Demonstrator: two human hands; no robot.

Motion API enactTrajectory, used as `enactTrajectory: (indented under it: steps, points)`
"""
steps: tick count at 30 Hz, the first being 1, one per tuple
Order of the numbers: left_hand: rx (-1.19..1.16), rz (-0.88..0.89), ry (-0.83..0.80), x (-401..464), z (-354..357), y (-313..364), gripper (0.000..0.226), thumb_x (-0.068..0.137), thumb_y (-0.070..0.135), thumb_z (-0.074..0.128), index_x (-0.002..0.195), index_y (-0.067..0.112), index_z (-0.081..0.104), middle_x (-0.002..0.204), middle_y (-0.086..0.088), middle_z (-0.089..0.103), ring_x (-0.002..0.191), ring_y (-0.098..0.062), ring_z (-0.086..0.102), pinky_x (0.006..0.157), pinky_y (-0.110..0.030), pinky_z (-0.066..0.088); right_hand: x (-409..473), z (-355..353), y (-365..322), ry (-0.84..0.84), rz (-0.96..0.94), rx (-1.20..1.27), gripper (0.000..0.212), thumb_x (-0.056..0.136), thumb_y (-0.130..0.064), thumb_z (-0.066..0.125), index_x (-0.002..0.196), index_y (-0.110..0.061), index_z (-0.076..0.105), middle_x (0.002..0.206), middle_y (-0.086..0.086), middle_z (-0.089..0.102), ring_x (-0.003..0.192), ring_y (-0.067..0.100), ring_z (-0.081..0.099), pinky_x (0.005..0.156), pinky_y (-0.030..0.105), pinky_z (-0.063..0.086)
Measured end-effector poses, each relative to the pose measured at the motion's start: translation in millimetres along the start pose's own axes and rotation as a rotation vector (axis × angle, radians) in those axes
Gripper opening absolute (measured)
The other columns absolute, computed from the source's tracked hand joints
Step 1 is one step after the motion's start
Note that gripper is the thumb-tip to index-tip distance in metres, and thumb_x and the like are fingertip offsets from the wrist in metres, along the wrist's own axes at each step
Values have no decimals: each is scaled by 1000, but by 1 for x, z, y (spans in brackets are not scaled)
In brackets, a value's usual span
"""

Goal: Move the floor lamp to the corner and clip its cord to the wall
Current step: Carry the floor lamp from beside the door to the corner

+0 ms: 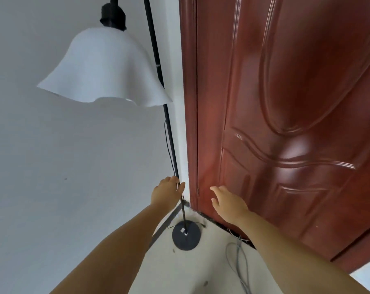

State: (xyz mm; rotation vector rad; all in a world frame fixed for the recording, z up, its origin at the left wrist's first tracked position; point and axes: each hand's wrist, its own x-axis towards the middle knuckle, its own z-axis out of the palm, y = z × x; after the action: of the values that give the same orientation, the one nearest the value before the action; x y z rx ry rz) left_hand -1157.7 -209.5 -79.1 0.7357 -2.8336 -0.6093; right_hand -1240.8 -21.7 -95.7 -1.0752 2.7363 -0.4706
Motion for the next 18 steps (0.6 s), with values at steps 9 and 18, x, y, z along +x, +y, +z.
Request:
enactTrajectory:
  steps: [9, 18]
  points:
    - [-69, -342, -97, 160, 37, -21, 52, 90, 53, 44, 114, 8, 51, 111, -8, 64, 97, -24, 61, 71, -32, 43, 159, 37, 56, -127, 96, 165, 47, 96, -23, 40, 143, -16, 32, 135, 9, 45, 114, 26, 54, 92, 36, 46]
    - [-343, -593, 32, 239, 96, -49, 86, 80, 55, 62, 143, 6, 28, 142, -15, 46, 128, -31, 47, 97, -41, 43, 285, 120, 87, -439, 0, 144, 49, 92, -25, 48, 139, -18, 32, 140, 12, 40, 115, 29, 54, 92, 40, 49]
